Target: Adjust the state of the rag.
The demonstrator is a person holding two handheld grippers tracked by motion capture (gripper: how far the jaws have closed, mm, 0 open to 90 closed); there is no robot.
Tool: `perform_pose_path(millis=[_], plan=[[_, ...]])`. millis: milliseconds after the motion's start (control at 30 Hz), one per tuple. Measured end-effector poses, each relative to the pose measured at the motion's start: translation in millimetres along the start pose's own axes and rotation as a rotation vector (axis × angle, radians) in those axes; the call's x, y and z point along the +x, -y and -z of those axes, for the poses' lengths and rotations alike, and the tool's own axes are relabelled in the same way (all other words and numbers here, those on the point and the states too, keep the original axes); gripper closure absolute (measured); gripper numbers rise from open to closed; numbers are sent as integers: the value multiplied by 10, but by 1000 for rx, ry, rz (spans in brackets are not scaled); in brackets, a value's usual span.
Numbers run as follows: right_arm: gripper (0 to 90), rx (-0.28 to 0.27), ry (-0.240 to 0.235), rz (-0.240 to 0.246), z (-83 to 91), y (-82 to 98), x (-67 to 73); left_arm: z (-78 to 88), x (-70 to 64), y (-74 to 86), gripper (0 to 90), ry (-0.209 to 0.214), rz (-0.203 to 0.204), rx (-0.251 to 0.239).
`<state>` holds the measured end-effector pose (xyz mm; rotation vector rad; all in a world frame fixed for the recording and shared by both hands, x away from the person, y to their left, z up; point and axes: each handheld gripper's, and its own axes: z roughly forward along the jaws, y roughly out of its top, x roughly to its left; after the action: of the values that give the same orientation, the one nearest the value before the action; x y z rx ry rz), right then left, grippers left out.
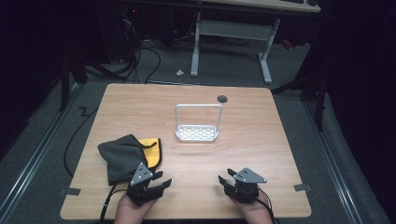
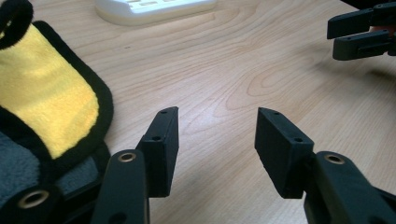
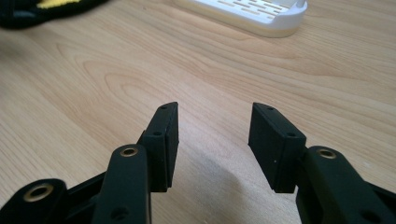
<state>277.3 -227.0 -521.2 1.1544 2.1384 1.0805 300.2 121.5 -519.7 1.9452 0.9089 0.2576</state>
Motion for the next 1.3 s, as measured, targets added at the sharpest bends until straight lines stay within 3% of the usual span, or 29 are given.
perform_pose_path(millis=[233, 367, 733, 1100, 1300], plan=[[515, -23, 26, -1, 58, 17, 10, -16, 72, -18, 512, 13, 0, 6], [503, -32, 41, -1, 59, 15, 11, 38, 97, -30, 509, 10, -24, 10], [496, -18, 51, -3, 20, 32, 5, 97, 174, -36, 483, 8, -11, 11], [496, -20, 48, -5, 24, 26, -8, 187, 219, -61, 487, -22, -3, 2], [495, -21, 50, -7, 23, 31, -21, 276, 331, -84, 485, -58, 5, -6]])
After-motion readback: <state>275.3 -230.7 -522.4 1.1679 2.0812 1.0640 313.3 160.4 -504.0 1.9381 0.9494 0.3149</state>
